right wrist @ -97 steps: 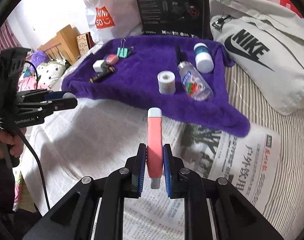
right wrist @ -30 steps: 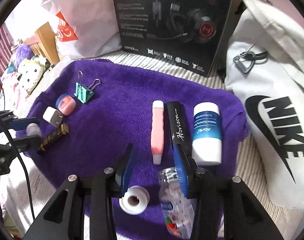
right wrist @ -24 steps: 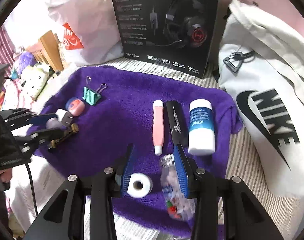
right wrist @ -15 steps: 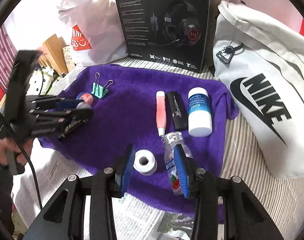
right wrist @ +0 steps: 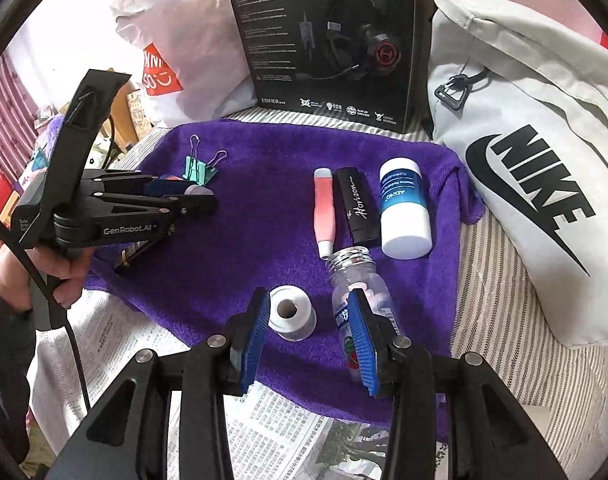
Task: Organize rigid objects
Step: 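Lower the USB plug onto the towel near the clip and open the left gripper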
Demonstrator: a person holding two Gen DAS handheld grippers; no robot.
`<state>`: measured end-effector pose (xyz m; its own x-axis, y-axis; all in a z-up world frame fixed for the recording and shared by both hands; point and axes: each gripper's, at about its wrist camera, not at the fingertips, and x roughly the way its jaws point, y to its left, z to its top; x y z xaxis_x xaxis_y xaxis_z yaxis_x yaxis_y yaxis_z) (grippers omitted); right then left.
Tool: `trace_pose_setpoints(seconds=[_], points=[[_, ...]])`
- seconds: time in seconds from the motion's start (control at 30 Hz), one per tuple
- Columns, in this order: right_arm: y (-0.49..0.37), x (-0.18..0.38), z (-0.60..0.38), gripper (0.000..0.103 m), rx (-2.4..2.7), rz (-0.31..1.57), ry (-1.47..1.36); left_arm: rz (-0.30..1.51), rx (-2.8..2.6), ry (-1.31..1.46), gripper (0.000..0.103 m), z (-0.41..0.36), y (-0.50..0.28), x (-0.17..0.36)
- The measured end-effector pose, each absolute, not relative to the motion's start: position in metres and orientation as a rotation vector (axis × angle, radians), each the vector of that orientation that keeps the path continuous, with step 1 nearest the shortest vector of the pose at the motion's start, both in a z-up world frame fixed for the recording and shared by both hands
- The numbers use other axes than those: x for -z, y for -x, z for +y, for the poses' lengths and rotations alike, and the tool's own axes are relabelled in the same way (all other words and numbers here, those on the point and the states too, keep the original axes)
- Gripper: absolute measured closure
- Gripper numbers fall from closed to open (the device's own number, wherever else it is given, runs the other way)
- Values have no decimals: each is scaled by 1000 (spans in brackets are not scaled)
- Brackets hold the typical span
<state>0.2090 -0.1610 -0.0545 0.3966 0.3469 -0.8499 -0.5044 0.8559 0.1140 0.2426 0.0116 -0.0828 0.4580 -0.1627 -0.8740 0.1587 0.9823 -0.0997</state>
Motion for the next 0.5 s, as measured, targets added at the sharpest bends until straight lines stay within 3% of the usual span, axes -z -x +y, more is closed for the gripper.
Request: trace_pose_setpoints(seconds=[0.5], points=[[-209, 63, -152, 63, -549, 1058, 196, 1050, 186, -83, 68, -1, -241, 86]])
